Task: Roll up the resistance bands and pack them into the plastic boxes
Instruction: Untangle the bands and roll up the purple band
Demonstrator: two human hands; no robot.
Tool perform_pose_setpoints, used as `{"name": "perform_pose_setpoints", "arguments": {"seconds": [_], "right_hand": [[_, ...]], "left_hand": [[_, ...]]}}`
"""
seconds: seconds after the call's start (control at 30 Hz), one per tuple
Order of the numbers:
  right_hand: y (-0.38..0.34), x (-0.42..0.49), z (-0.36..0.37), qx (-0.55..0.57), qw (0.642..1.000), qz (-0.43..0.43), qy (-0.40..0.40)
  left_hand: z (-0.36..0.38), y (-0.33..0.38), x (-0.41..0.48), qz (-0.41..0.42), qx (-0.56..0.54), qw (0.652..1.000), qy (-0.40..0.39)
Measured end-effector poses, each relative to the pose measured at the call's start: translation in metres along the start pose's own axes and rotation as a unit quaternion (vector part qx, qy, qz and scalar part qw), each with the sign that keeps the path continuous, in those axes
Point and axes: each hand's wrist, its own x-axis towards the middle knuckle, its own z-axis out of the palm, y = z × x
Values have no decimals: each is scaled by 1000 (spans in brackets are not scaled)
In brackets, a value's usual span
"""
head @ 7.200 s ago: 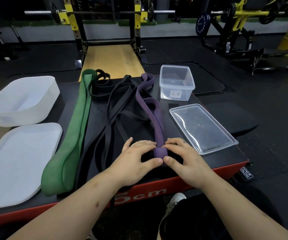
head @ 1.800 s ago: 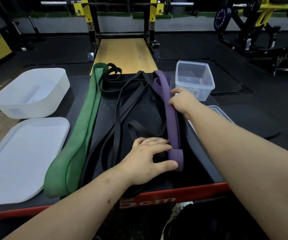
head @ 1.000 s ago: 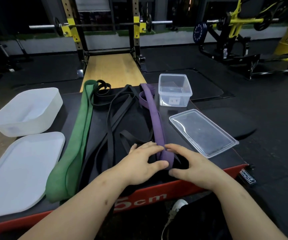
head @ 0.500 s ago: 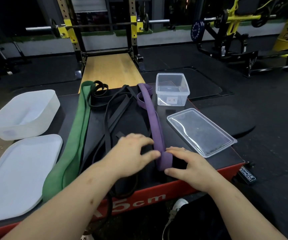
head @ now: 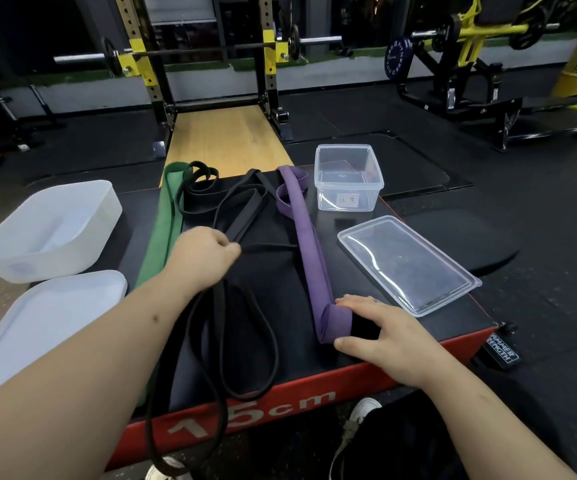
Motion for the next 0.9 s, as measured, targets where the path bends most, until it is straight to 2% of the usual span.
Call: {"name": "perform_pose_setpoints", "arguments": {"seconds": [0.1,0.23,0.37,0.47,0.53,0.67,0.77,0.83,0.9], "right_hand": [[1,0,1,4,1000,-1,1],[0,0,1,5,1000,-1,6],[0,1,1,3,1000,-2,3],[0,0,0,3,1000,0,3],[0,1,0,3,1000,-1,0],[1,1,0,3,1000,1,-1],[0,-1,0,4,1000,-3,4],[0,-1,1,5,1000,-5,4],[2,-1,1,-2,1000,-5,-1]], "left_hand": [[-8,-17,11,-93,-97,989,61],[-10,-42,25,-227,-189,948,122],[-17,-66,20,-267,-122,950,109],[-20,-76,13,-333,-127,927,117],[-22,-78,12,-337,-101,927,129],[-10,-80,15,-269,-102,947,144],[-9,-50,18,-119,13,975,185],[-5,-17,25,-36,-35,986,157],[7,11,40,-27,-109,991,73]]}}
